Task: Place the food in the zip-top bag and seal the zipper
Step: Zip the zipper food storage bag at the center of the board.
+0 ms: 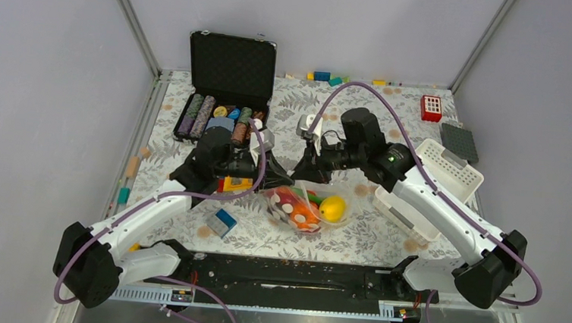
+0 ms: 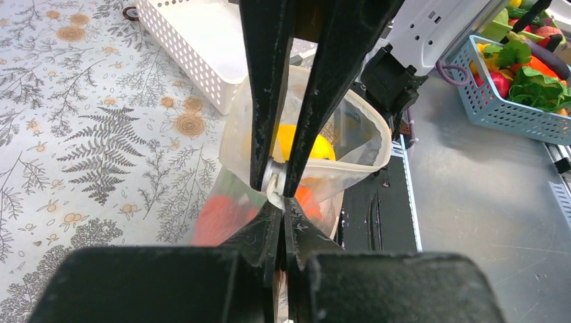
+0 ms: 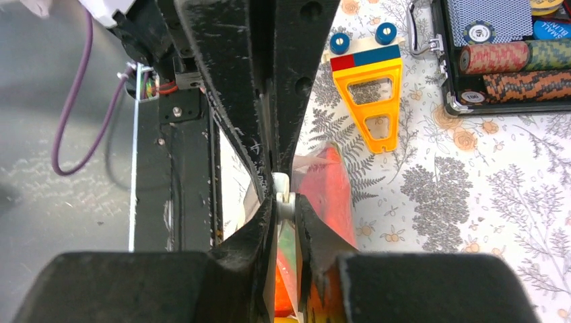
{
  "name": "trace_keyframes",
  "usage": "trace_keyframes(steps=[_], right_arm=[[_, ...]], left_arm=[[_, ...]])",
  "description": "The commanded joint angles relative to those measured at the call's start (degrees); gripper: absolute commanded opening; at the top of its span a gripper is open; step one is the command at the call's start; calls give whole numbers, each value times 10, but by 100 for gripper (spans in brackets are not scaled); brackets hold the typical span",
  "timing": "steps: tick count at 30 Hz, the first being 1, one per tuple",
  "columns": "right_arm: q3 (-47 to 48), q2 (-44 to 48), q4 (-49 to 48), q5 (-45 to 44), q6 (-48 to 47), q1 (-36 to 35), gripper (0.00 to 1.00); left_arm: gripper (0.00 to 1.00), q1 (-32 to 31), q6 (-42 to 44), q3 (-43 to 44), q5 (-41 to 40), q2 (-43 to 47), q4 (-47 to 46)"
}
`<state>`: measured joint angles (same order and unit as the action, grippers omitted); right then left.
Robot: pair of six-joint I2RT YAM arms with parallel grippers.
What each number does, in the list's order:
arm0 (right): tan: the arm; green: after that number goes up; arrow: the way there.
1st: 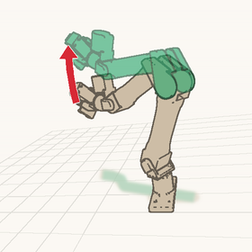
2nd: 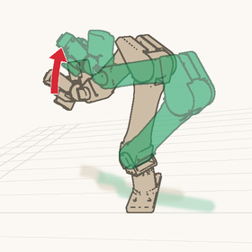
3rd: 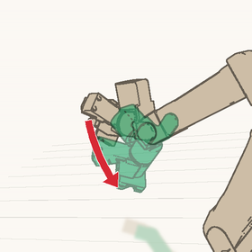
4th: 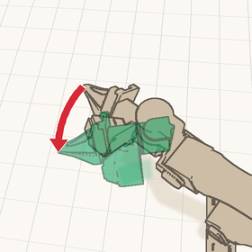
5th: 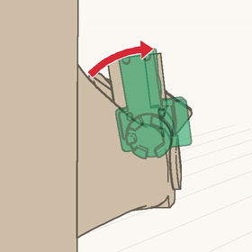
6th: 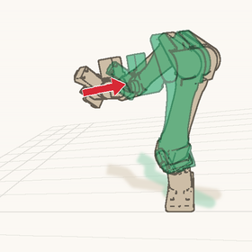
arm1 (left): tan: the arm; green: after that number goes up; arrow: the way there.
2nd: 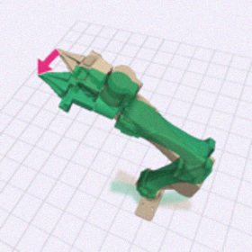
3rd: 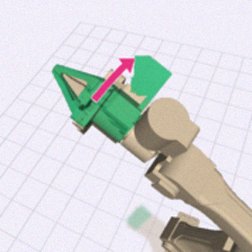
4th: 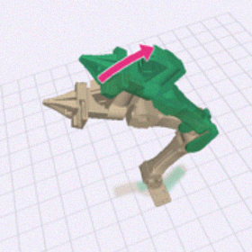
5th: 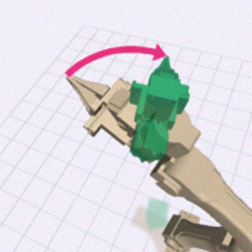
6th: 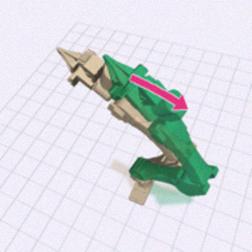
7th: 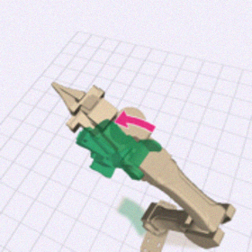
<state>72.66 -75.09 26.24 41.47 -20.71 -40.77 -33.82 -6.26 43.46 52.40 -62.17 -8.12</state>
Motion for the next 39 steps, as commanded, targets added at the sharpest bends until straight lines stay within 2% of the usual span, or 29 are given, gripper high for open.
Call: trace_keyframes(steps=[1,2,4,5,7,10,12,16,18,22,24,25,29,34,39], right_arm=[[-13,18,-95,-16,122,9,0],[-1,13,-88,-4,121,9,0],[21,8,-73,20,109,9,0],[28,5,-63,34,97,9,0],[44,1,-36,61,75,9,0],[60,-5,9,102,41,9,0],[65,-7,36,117,13,9,0],[87,-17,94,113,-31,9,0],[92,-21,108,105,-40,9,0],[94,-26,110,87,-38,9,0],[95,-26,104,79,-32,10,0],[95,-26,99,69,-28,9,0],[80,-14,77,-8,-16,9,3],[45,4,74,-58,-43,9,6],[34,10,101,-40,-57,9,7]], left_arm=[[5,6,9,6,56,19,-48],[18,6,19,8,68,18,-41],[29,6,38,12,74,20,-24],[40,6,48,13,75,21,-17],[53,6,59,15,75,25,-7],[63,6,72,16,75,28,-16],[63,6,68,21,74,23,-23],[61,6,49,33,80,8,-30],[55,6,35,35,93,0,-47],[28,6,29,34,107,-10,-58],[7,6,30,36,108,-12,-55],[0,6,29,35,106,-12,-54],[0,6,-2,19,73,4,-86],[0,6,-31,-26,34,51,-139],[0,6,-54,-67,-10,76,-187]])
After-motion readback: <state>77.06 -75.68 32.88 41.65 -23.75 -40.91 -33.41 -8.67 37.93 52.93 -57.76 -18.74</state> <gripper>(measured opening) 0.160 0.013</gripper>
